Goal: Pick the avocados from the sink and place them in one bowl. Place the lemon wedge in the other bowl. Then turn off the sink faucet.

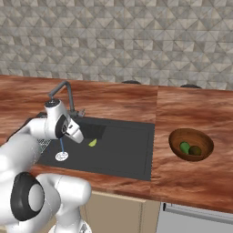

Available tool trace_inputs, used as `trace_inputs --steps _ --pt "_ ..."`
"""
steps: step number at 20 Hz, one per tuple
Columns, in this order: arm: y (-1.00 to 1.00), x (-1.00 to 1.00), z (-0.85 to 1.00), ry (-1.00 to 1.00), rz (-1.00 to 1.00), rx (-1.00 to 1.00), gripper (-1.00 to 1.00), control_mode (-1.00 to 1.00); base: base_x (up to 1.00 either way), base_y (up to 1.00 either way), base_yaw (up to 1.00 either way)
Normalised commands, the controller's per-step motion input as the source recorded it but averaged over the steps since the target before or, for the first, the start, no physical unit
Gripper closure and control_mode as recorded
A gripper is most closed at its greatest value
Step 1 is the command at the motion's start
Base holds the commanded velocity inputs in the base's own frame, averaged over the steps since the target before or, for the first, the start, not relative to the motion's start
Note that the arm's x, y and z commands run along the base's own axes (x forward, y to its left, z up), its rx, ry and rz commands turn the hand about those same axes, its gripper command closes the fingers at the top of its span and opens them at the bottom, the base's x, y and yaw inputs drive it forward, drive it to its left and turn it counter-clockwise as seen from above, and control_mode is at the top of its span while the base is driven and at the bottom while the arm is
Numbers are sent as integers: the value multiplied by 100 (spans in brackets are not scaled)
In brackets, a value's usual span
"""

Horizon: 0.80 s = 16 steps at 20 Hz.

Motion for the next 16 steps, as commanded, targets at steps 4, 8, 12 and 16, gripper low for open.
trace_inputs --steps 4,8,12,16 --pt "0 23 -14 0 -3 -2 -100 -100 0 0 0" --pt "0 21 -14 0 -2 0 -100 -100 0 0 0" --pt "0 23 -25 0 -1 0 -100 -100 0 0 0" --pt "0 20 -35 0 -1 0 -100 -100 0 0 0"
